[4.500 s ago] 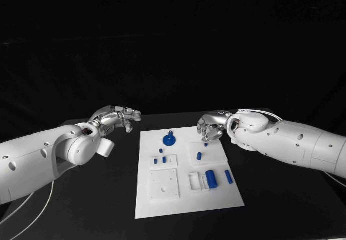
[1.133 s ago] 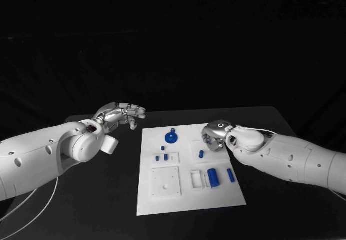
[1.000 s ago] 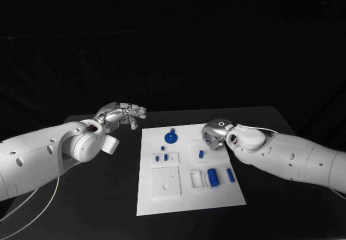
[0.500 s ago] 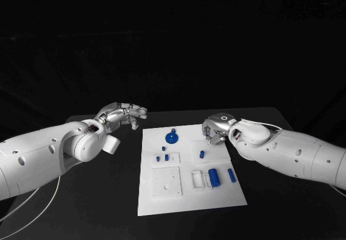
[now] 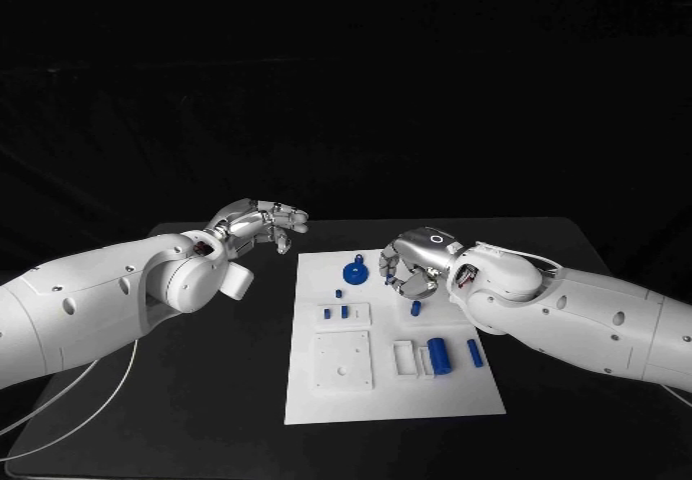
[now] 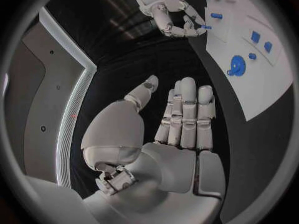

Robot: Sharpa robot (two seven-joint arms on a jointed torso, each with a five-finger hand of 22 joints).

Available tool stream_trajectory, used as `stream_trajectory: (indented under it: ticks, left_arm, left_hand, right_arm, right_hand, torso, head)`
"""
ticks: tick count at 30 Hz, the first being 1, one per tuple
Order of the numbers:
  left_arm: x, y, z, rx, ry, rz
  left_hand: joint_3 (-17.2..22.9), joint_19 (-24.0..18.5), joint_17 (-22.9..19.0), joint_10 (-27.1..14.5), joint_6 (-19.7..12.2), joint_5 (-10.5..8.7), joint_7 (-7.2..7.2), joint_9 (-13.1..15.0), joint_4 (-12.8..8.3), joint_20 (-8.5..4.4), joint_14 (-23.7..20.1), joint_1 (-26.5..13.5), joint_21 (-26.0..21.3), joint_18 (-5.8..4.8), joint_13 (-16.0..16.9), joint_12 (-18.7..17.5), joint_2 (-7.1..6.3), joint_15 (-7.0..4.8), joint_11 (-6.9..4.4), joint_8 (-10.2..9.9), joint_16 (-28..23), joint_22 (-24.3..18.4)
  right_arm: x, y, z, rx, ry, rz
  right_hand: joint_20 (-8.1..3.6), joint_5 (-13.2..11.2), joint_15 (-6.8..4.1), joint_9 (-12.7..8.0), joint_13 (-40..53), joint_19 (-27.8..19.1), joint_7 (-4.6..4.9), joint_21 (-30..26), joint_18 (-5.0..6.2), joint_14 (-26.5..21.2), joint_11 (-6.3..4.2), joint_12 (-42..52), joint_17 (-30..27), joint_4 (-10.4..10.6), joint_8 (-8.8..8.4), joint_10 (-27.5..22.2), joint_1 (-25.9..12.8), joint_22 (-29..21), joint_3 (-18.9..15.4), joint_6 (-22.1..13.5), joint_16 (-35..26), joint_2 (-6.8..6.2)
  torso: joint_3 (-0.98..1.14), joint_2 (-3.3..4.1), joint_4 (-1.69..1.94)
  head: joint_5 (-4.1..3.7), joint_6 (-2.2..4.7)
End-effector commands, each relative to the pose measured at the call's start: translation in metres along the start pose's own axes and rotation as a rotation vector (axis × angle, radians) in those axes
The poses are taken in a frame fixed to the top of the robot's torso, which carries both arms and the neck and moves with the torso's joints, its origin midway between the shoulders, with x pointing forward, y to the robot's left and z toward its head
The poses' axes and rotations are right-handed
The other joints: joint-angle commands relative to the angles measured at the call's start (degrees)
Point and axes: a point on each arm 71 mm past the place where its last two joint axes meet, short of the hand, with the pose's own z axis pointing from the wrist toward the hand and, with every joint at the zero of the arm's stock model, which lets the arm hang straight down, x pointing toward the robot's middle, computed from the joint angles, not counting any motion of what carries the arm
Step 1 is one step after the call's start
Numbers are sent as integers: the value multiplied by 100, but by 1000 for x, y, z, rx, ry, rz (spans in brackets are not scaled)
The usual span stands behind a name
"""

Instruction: Assemble the parts on the task board

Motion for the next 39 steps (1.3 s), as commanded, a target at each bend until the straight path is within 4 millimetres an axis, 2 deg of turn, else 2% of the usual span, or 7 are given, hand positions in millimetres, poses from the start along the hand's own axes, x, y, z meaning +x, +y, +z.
stream_trajectory:
  ticks: [1, 5, 8, 14, 22, 28, 39]
  left_arm:
    - [1, -1, 0, 10, 12, 1]
    - [2, -1, 1, 6, 10, 14]
    - [3, -1, 1, 7, 13, 14]
    - [3, -2, 2, 8, 14, 14]
    - [3, -1, 1, 7, 16, 13]
    - [4, -2, 1, 9, 20, 18]
    - [4, -1, 2, 8, 19, 18]
  left_hand:
    - [-15, -3, 10, 3, -20, -4, 9, -5, 8, -25, 5, -47, -26, 462, 9, -8, 24, 2, 55, -15, -31, -7]
    - [-10, 1, 14, 5, -20, -2, 8, -5, 11, -27, 10, -42, -27, 464, 10, -6, 36, 0, 53, -13, -31, -6]
    - [-9, 3, 16, 5, -21, -2, 8, -5, 12, -28, 12, -41, -27, 464, 10, -6, 38, 0, 53, -12, -31, -6]
    - [-10, 5, 18, 5, -22, -3, 8, -5, 14, -28, 15, -42, -27, 465, 11, -6, 39, -1, 52, -10, -30, -5]
    - [-11, 7, 20, 5, -22, -3, 8, -6, 15, -29, 17, -43, -27, 465, 12, -5, 41, -1, 52, -9, -31, -4]
    - [-10, 9, 22, 5, -23, -3, 8, -6, 17, -29, 18, -43, -28, 466, 12, -5, 45, -2, 51, -8, -32, -4]
    - [-12, 11, 26, 3, -26, -3, 8, -7, 20, -30, 19, -45, -29, 466, 13, -5, 47, -2, 51, -6, -34, -3]
  right_arm:
    - [0, 13, 4, -39, -18, 14]
    - [7, 27, 9, -71, -6, 9]
    - [15, 35, 10, -88, 8, 7]
    - [31, 46, 6, -113, 49, 12]
    - [50, 61, 0, -139, 98, 20]
    - [57, 64, -1, -141, 105, 28]
    - [71, 70, -5, -148, 138, 41]
  right_hand:
    - [-108, 32, -128, 11, 24, 93, -3, 35, 270, -133, -24, -8, -3, 18, 19, 135, 34, 8, 16, 19, 23, 42]
    - [-112, 45, -127, 16, 31, 95, -1, 39, 270, -135, -23, -13, -4, 16, 16, 131, 32, 11, 9, 14, 24, 49]
    - [-114, 50, -127, 19, 35, 97, -1, 42, 270, -135, -23, -15, -5, 14, 16, 130, 31, 13, 5, 12, 24, 52]
    - [-117, 58, -127, 24, 41, 100, 0, 45, 270, -136, -23, -17, -7, 11, 14, 130, 32, 16, 0, 10, 25, 57]
    - [-125, 73, -128, 37, 59, 111, 0, 60, 270, -133, -25, -19, -9, 1, 13, 135, 28, 26, -18, 8, 31, 65]
    - [-131, 81, -128, 45, 70, 120, 2, 73, 270, -135, -24, -26, -12, -4, 10, 130, 26, 35, -28, 3, 32, 77]
    - [-136, 92, -127, 54, 82, 123, 2, 81, 270, -136, -23, -31, -17, -12, 8, 128, 25, 42, -35, 0, 32, 83]
  torso:
    - [-5, 2, 9]
    - [-10, 1, -1]
    - [-15, 4, 7]
    - [-13, 4, 7]
    - [-8, 1, 3]
    - [0, 3, 5]
    - [-1, 1, 6]
  head:
    - [152, -36]
    - [287, -61]
    - [356, -95]
    - [475, -156]
    - [507, -167]
    - [535, -217]
    - [586, -311]
